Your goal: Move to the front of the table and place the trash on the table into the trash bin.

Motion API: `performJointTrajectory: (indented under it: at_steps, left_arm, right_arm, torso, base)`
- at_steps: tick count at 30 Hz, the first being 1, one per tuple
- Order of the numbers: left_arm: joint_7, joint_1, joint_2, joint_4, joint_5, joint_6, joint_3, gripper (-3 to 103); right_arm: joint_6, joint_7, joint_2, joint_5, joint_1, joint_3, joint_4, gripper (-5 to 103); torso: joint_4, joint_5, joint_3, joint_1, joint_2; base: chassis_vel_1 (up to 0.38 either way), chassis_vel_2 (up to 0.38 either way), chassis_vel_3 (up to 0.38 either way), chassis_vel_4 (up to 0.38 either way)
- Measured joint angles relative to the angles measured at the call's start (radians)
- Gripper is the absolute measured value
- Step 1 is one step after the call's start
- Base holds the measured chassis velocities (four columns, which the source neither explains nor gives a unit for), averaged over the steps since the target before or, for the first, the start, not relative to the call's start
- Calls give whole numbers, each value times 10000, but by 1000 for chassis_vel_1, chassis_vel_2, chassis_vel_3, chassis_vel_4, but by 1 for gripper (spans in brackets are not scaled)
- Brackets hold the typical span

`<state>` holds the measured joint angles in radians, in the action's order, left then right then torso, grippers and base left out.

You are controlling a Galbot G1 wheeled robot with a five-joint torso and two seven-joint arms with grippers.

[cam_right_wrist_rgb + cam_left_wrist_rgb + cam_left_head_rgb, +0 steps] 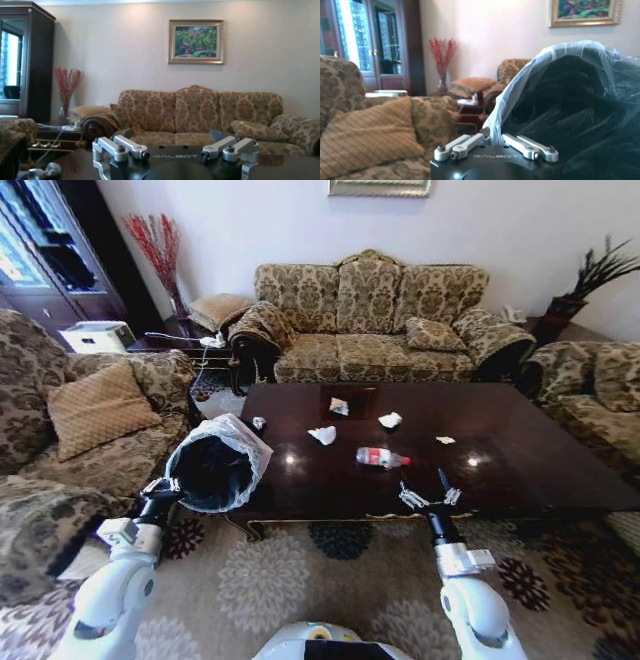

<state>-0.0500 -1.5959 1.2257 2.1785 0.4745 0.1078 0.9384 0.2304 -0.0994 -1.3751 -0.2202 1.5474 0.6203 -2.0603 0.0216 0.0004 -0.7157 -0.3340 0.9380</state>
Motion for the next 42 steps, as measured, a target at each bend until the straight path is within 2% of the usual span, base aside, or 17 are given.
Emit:
performJointTrajectory:
  at_steps: [3,6,8,12,15,19,20,22,25,26,29,30,32,33,37,42]
  left_arm:
    - [-131,51,-11,-57,47,-280,0,0]
    - [-370,219,-62,-177,378,-978,-103,0]
    - [-482,263,-95,-157,646,-1098,-147,0]
    - [-404,257,-145,23,1083,-1260,-207,0]
    - [-218,217,-134,153,1129,-1283,-204,0]
    - [188,188,-127,205,828,-1181,47,0]
    - [188,188,-127,205,828,-1181,47,0]
    - [364,76,-203,142,678,-1256,194,0]
    - [167,-108,-191,248,691,-1202,329,0]
    - [167,-108,-191,248,691,-1202,329,0]
    - [28,-434,-29,494,612,-1134,416,0]
    - [28,-434,-29,494,612,-1134,416,0]
    - [-110,-711,77,794,463,-1087,550,0]
    - [-110,-711,77,794,463,-1087,550,0]
    - [-178,-1034,129,1102,312,-1040,753,0]
    - [-310,-1196,128,1153,239,-1025,930,0]
  right_arm:
    - [-146,-135,147,-85,-101,-161,18,100]
    - [-703,-159,472,-748,-501,-642,87,100]
    - [-991,-110,676,-1091,-778,-883,158,100]
    - [-1334,6,1225,-1435,-1620,-1345,578,100]
    - [-1453,112,1574,-1564,-2389,-1795,1045,100]
    - [-1644,473,1804,-1957,-3943,-2948,2175,100]
    - [-1644,473,1804,-1957,-3943,-2948,2175,100]
    - [-1665,587,1801,-2036,-4827,-3733,2952,100]
    - [-1632,746,1487,-2087,-6249,-4807,4362,100]
    - [-1632,746,1487,-2087,-6249,-4807,4362,100]
    - [-1520,830,880,-2102,-7733,-5594,5822,100]
    - [-1520,830,880,-2102,-7733,-5594,5822,100]
    - [-1427,791,326,-2025,-8667,-6266,6944,100]
    - [-1427,791,326,-2025,-8667,-6266,6944,100]
    - [-1150,547,-618,-1563,-9570,-7068,8420,100]
    - [-785,236,-1575,-1054,-10171,-7340,9938,100]
  torso:
    - [-4,-12,-1,-4,-1]
    - [5,-10,0,-1,0]
    - [3,-3,2,4,1]
    - [-8,9,1,6,0]
    - [-14,-3,1,4,0]
    - [-1,-7,-2,-3,-1]
    - [-1,-7,-2,-3,-1]
    - [5,-9,-1,-1,-1]
    - [0,-6,0,2,0]
    - [0,-6,0,2,0]
    - [-2,-7,-1,1,-1]
    - [-2,-7,-1,1,-1]
    - [1,-5,-2,-3,-2]
    - [1,-5,-2,-3,-2]
    - [-3,-7,0,2,-1]
    - [-2,-8,1,2,0]
  base:
    - [163,224,-129,-310]
    - [95,133,-58,-94]
    - [47,61,-12,17]
    - [-28,-62,5,48]
    - [-81,-92,8,11]
    - [0,0,0,0]
    - [0,0,0,0]
    - [0,0,0,0]
    - [0,0,0,0]
    - [0,0,0,0]
    - [0,0,0,0]
    - [0,0,0,0]
    - [0,0,0,0]
    - [0,0,0,0]
    - [0,0,0,0]
    - [0,0,0,0]
